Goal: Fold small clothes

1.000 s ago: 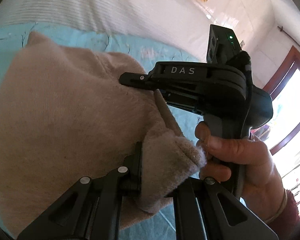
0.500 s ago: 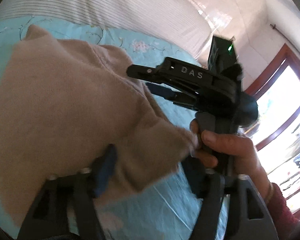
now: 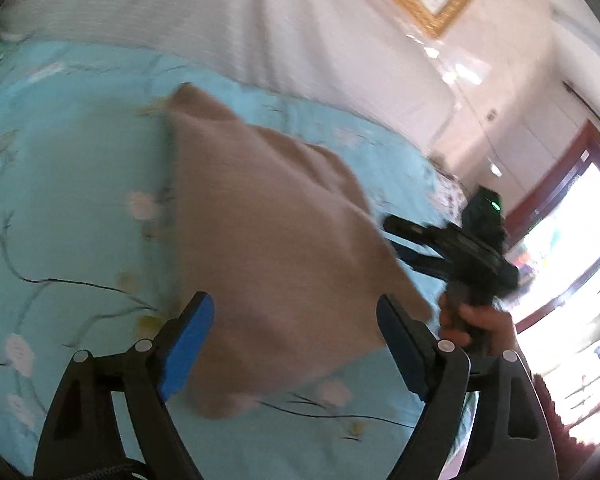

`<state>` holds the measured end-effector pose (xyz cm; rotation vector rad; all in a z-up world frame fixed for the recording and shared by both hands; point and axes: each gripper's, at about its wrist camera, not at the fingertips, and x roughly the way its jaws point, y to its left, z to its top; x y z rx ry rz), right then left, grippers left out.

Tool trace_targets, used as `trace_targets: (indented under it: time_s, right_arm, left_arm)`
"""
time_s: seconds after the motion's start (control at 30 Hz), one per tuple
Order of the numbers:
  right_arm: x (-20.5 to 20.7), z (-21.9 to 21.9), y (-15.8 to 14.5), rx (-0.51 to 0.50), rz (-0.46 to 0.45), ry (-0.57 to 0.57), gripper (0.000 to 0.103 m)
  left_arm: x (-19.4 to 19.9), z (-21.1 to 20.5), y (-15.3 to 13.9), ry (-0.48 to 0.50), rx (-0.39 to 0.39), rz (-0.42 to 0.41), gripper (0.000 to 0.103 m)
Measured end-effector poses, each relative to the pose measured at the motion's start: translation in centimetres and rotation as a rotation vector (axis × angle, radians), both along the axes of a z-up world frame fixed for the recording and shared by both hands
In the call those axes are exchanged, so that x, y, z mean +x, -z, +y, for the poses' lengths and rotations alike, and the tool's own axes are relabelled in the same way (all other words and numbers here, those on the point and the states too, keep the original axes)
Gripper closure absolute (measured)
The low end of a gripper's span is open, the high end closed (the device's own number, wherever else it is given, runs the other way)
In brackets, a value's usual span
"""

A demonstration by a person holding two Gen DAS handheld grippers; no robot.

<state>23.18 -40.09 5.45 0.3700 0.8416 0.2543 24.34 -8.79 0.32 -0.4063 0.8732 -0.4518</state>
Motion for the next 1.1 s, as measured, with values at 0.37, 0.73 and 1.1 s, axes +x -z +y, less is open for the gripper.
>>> trace_targets:
  time_s: [0.37, 0.73, 1.1]
  right_arm:
    - [1.4, 0.5, 1.0, 0.020, 0.047, -0.039, 0.022]
    - [3.0, 0.7, 1.9, 0.030, 0.073, -0.060, 0.023]
    - [1.5, 3.3, 1.0, 0.068, 0.047, -0.069, 0.070]
  left_arm:
    - [6.5, 3.2, 4.2, 0.002, -0.105, 0.149, 0.019]
    - [10.8, 2.0, 7.1, 0.040, -0.178, 0.214, 0.015]
    - [10.3, 1.3, 4.9, 0.100, -0.135, 0.100, 0.058]
